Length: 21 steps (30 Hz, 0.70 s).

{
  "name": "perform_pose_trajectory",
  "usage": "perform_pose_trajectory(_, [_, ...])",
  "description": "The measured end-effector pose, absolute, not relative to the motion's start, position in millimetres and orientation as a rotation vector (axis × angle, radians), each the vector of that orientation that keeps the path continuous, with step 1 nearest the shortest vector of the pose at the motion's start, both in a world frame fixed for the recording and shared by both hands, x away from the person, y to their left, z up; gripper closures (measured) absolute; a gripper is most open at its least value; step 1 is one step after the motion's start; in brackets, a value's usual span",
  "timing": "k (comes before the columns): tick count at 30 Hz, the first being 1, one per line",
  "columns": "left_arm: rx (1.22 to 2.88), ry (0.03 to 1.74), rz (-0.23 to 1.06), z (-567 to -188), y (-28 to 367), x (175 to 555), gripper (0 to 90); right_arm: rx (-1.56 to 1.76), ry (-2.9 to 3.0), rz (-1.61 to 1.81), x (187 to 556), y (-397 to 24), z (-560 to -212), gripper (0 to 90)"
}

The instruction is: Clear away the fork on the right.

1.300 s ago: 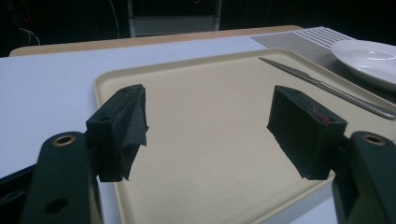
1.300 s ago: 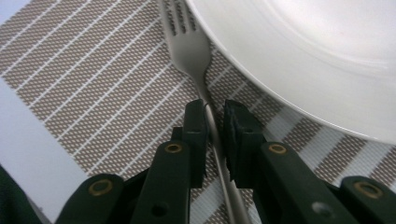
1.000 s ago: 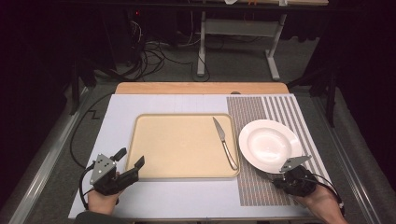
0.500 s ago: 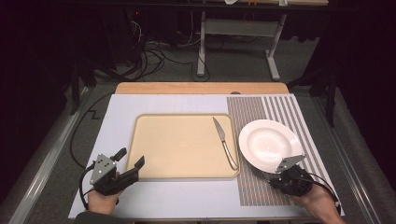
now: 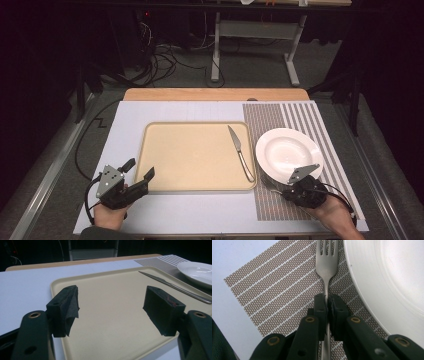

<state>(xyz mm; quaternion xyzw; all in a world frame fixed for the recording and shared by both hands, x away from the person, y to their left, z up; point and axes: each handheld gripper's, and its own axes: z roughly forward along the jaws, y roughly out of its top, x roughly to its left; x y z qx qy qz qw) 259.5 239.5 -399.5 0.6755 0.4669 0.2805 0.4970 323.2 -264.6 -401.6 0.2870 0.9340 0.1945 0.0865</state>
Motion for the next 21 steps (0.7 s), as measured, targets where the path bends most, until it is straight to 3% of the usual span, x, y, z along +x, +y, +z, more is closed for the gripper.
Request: perform_pose_trajectory(21, [1.632,1.127,0.680,-399,240,259,29.4,0.824,2.781,0.666,329,-243,-385,86.1])
